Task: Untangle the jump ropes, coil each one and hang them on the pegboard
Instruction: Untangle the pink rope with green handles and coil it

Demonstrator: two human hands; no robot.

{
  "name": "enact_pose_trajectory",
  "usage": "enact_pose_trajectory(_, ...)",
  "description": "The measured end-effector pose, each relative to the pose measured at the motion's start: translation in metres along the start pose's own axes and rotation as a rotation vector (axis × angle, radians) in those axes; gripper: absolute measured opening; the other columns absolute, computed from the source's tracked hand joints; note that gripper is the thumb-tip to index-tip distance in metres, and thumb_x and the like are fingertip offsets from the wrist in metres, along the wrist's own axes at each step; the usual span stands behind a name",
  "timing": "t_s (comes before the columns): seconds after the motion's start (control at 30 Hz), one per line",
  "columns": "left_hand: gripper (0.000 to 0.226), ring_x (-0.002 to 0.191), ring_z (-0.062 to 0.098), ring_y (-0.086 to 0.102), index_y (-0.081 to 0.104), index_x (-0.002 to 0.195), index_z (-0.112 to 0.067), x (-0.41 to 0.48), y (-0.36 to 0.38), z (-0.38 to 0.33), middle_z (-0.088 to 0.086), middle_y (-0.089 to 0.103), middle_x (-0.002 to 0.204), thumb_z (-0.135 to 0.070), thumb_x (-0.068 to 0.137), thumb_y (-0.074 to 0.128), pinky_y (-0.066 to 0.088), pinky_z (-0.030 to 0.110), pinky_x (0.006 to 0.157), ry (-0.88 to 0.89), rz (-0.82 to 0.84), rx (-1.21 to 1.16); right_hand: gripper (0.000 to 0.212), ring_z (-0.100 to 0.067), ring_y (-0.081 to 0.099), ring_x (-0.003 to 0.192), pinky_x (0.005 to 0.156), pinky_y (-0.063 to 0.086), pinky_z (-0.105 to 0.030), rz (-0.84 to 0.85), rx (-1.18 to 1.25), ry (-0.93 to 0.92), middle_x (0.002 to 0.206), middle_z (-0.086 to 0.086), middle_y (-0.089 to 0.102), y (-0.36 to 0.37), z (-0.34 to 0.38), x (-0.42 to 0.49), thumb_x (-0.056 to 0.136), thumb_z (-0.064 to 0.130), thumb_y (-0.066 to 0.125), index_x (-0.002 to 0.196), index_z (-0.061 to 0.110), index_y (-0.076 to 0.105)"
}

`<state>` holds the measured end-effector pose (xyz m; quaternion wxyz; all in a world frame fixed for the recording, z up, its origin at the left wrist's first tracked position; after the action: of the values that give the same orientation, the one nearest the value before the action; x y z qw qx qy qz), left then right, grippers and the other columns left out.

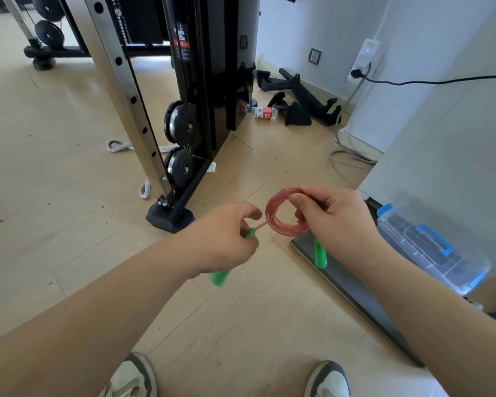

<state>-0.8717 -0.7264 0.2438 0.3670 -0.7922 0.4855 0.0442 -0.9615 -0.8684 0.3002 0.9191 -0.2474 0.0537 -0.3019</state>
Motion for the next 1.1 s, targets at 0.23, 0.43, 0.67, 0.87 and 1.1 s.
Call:
enact_pose_trajectory(0.23, 0.047, 0.107, 0.020, 0.073, 0.068, 0.120, -0.028, -0.003, -0.003, -0.019, -0.002, 0.077, 0.108, 0.002, 0.084, 0.070, 0.058, 0.045, 0.097, 0.142, -0.008, -0.312, 0.026, -0.009, 0.071, 0.078, 0.081, 0.059, -0.036, 0.142, 0.059, 0.023, 0.079, 0.005, 0.077, 0.024, -0.002, -0.005, 0.101, 0.019, 0.065, 0.092, 0.038, 0.081)
enact_pose_trajectory(0.43, 0.025, 0.098, 0.033, 0.075, 0.074, 0.116, -0.014, -0.003, -0.015, -0.020, 0.016, 0.079, 0.096, -0.003, 0.094, 0.071, 0.062, 0.044, 0.090, 0.141, -0.061, -0.535, 0.024, -0.003, 0.064, 0.064, 0.064, 0.049, -0.016, 0.126, 0.068, 0.012, 0.076, -0.003, 0.074, 0.018, -0.003, -0.001, 0.101, 0.021, 0.065, 0.094, 0.039, 0.080)
enact_pose_trajectory(0.67, 0.022, 0.087, 0.024, 0.076, 0.078, 0.112, -0.015, -0.005, -0.025, -0.019, 0.017, 0.079, 0.094, -0.005, 0.096, 0.068, 0.064, 0.035, 0.083, 0.155, -0.095, -0.565, 0.014, -0.008, 0.068, 0.071, 0.072, 0.056, -0.022, 0.266, 0.061, 0.114, 0.085, 0.001, 0.079, 0.021, -0.018, -0.001, 0.098, 0.035, 0.067, 0.103, 0.033, 0.080)
enact_pose_trajectory(0.87, 0.021, 0.093, 0.030, 0.076, 0.079, 0.109, -0.016, -0.003, -0.040, -0.012, 0.010, 0.080, 0.088, -0.005, 0.094, 0.070, 0.064, 0.038, 0.084, 0.163, -0.180, -0.466, 0.016, -0.020, 0.075, 0.085, 0.086, 0.060, -0.026, 0.467, -0.011, 0.239, 0.088, -0.011, 0.079, 0.024, -0.039, -0.011, 0.098, 0.010, 0.068, 0.110, 0.014, 0.078)
enact_pose_trajectory(1.1, 0.023, 0.085, 0.007, 0.075, 0.080, 0.103, -0.034, -0.001, -0.053, -0.011, -0.007, 0.080, 0.088, -0.014, 0.092, 0.073, 0.060, 0.037, 0.091, 0.216, -0.337, -0.113, 0.015, -0.025, 0.075, 0.085, 0.085, 0.062, -0.033, 0.499, -0.056, 0.377, 0.087, -0.012, 0.079, 0.019, -0.056, -0.016, 0.099, 0.004, 0.063, 0.099, 0.005, 0.077)
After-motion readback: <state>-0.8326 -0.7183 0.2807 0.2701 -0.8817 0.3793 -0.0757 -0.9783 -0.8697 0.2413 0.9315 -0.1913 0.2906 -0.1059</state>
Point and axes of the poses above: each hand's wrist, its own x-axis towards the middle knuckle, its own y-axis out of the palm, z = x × y, the point moved 10 cm from there along x, towards the middle knuckle
